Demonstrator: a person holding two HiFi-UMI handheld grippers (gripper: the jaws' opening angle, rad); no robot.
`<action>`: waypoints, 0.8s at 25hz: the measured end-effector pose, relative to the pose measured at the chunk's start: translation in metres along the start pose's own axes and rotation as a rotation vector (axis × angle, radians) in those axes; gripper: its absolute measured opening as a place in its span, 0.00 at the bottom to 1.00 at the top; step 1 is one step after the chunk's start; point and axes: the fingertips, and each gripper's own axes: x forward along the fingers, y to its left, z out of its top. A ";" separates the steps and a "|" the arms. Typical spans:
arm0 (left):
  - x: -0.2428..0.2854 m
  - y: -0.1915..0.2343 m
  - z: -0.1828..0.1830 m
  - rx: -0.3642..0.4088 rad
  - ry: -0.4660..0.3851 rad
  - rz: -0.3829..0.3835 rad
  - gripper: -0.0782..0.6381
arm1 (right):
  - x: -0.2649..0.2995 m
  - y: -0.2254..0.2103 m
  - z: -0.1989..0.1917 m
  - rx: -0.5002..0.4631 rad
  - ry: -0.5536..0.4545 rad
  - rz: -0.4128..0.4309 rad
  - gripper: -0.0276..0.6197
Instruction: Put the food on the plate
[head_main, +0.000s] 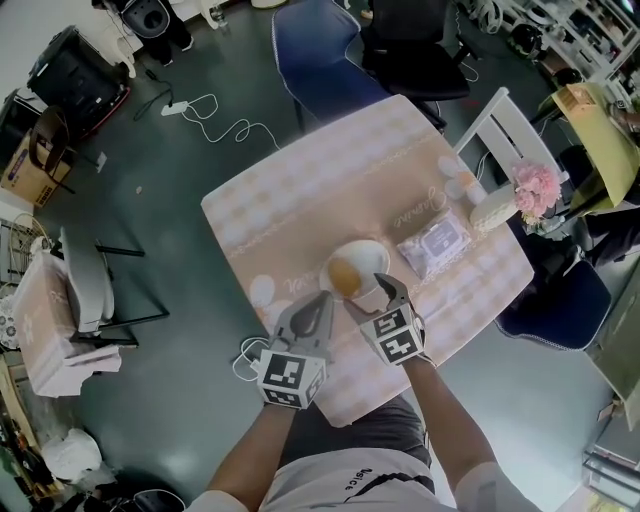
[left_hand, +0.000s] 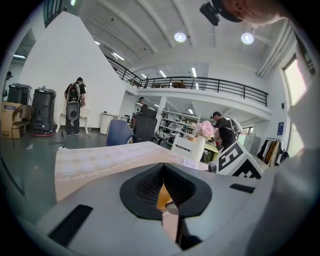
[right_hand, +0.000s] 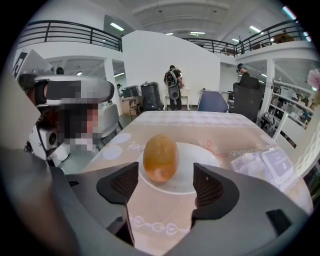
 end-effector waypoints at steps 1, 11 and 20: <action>-0.002 -0.003 0.001 0.000 0.002 -0.002 0.12 | -0.006 0.001 0.001 0.006 -0.006 -0.005 0.54; -0.029 -0.032 0.023 0.021 0.006 -0.021 0.12 | -0.074 0.015 0.041 0.097 -0.170 -0.020 0.54; -0.056 -0.057 0.048 0.045 -0.004 -0.034 0.12 | -0.143 0.027 0.084 0.175 -0.353 -0.067 0.23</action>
